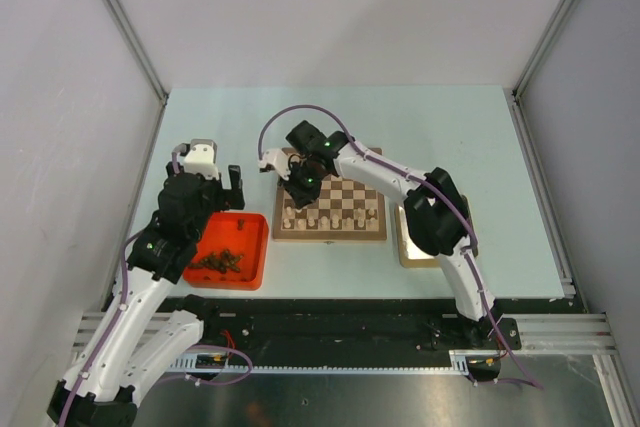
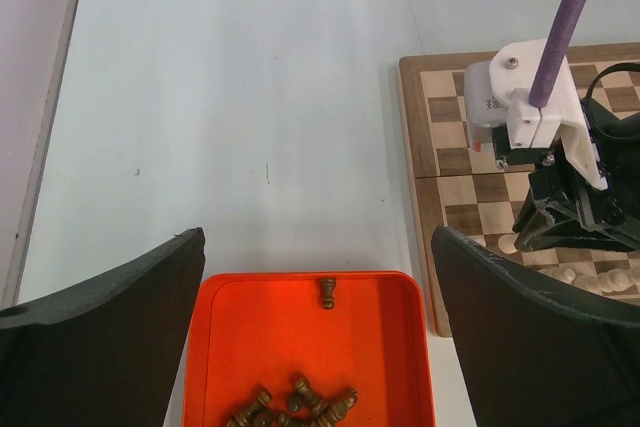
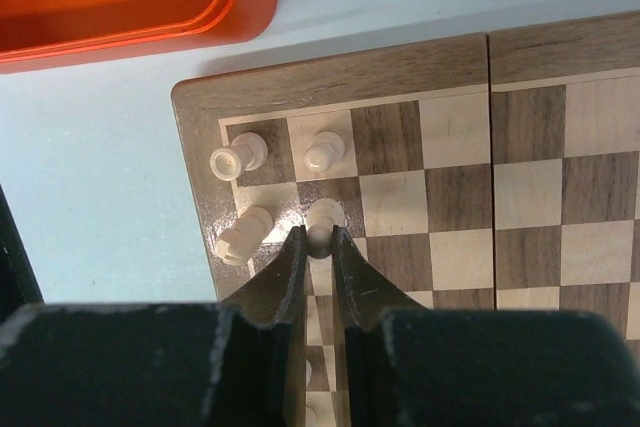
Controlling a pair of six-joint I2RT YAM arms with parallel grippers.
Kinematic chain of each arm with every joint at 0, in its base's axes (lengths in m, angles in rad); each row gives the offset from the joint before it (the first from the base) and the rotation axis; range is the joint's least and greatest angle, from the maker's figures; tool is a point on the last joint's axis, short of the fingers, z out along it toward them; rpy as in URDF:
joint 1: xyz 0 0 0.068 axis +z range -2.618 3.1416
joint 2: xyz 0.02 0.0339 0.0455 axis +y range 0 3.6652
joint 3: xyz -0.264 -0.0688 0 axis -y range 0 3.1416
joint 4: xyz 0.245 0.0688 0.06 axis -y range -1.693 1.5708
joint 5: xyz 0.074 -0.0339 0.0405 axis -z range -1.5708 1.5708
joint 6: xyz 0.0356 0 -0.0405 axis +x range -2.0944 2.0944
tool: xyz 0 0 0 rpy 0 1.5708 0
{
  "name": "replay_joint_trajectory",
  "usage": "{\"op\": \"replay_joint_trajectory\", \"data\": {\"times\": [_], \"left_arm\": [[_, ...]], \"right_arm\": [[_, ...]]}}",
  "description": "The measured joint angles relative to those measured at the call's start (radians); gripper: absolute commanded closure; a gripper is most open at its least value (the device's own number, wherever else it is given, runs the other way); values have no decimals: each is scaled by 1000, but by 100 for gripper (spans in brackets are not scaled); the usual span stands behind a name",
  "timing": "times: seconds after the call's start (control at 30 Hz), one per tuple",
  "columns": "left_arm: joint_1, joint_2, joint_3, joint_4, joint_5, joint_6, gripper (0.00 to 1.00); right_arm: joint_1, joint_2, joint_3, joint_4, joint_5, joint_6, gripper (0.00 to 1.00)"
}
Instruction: Set up the chess pieces on the board
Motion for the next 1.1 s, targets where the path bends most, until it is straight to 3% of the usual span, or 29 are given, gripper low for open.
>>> {"op": "replay_joint_trajectory", "data": {"times": [1.1], "left_arm": [[4,0,0,0,8,0,0]], "right_arm": [[30,45,27,-38,77,-16,87]]}}
